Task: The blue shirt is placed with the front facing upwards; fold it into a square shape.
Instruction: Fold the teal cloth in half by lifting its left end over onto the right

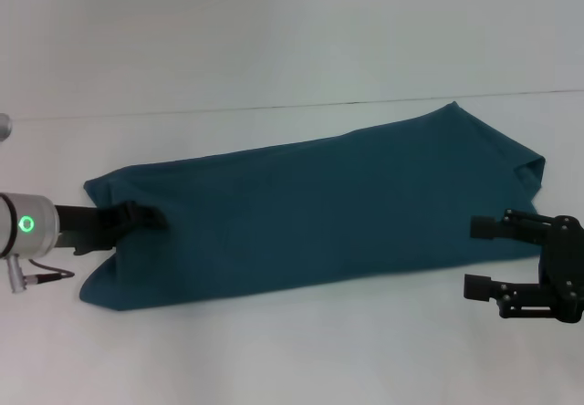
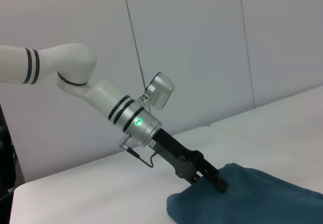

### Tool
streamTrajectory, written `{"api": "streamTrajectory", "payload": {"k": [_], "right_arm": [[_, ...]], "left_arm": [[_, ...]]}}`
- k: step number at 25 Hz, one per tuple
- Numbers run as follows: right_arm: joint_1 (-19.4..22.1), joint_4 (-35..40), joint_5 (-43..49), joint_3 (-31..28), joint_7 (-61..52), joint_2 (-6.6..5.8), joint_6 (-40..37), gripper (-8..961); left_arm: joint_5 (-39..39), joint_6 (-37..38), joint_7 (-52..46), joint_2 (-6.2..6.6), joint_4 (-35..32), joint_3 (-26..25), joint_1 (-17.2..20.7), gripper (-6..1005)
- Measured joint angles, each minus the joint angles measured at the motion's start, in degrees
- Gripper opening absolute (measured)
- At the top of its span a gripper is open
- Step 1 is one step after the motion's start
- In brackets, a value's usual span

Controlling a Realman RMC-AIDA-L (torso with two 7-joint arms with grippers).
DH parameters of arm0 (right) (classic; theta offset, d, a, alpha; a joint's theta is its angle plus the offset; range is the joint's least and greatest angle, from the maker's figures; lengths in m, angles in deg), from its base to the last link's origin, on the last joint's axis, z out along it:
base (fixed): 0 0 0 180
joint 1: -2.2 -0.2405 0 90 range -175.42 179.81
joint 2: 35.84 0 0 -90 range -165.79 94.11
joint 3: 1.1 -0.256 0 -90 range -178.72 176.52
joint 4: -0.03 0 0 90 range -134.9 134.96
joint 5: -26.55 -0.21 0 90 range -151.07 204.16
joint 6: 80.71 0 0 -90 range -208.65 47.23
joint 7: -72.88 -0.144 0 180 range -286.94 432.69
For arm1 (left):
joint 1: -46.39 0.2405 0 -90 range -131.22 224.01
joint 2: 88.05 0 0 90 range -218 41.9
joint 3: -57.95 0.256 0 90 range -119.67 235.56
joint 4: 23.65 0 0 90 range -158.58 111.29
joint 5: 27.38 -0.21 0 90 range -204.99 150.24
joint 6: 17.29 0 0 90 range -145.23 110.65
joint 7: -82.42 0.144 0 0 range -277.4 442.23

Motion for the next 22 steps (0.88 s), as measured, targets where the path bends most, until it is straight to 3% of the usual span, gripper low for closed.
{"api": "streamTrajectory", "payload": {"k": [2,7,9,15,22], "right_arm": [[0.09,-0.04,0.00,-0.07,0.00,0.00,0.00,886],[0.29,-0.07,0.00,-0.24,-0.01,0.11,0.00,885],[0.37,-0.09,-0.01,-0.26,-0.01,0.22,0.00,885],[0.47,-0.09,-0.07,-0.93,0.02,0.53,-0.37,884],[0.52,-0.10,-0.78,-1.32,0.21,0.59,-0.44,882]], "left_arm": [[-0.01,0.01,0.13,-0.01,-0.41,0.01,-0.25,744],[-0.09,0.39,0.39,-0.01,-0.48,1.45,-0.36,572],[-0.06,0.98,0.46,0.09,-0.21,1.81,-0.27,356],[0.03,1.60,0.94,0.21,0.79,1.97,-0.13,123],[-0.55,2.47,0.97,0.57,1.39,1.99,0.39,102]]}}
